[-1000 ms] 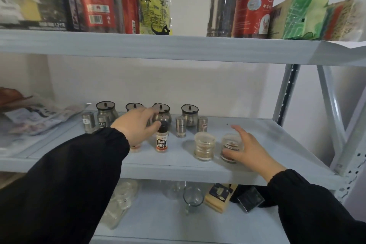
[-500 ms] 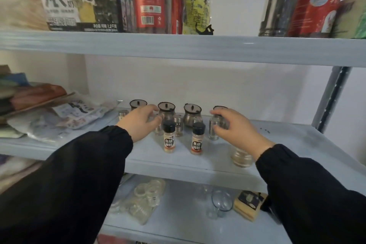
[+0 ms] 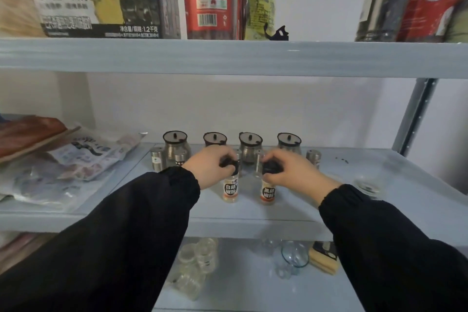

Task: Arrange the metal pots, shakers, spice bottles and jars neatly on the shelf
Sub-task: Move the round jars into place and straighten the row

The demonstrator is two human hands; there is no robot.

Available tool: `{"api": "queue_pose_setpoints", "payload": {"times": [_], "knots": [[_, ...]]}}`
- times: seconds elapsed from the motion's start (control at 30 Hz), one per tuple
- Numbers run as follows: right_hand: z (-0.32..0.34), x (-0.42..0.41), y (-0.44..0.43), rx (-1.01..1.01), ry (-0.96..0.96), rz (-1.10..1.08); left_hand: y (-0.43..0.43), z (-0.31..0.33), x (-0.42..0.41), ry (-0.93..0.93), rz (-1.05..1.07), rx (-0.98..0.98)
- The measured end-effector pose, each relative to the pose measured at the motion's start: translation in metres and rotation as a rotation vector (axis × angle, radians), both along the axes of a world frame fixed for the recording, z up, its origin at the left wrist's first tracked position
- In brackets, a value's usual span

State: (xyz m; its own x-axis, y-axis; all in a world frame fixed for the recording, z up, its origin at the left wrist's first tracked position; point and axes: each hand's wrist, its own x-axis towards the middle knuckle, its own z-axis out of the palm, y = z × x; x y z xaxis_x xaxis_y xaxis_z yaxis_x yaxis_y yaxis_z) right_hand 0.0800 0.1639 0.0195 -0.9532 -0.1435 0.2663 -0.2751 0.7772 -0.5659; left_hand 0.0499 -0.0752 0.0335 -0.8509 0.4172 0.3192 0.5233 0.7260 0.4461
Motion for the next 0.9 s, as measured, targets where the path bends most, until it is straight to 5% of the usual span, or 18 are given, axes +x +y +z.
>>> {"api": "queue_pose_setpoints", "payload": {"times": [0.63,0.9], "knots": [[0.001,0.016,-0.004,-0.083,-0.051,-0.035,-0.011,-0.005,0.001,-0.052,-0.090,0.074],[0.052,-0.017,0.086,-0.010,0.097,-0.307,-0.085,0.035,-0.033,0.035,0.154,0.147]]}}
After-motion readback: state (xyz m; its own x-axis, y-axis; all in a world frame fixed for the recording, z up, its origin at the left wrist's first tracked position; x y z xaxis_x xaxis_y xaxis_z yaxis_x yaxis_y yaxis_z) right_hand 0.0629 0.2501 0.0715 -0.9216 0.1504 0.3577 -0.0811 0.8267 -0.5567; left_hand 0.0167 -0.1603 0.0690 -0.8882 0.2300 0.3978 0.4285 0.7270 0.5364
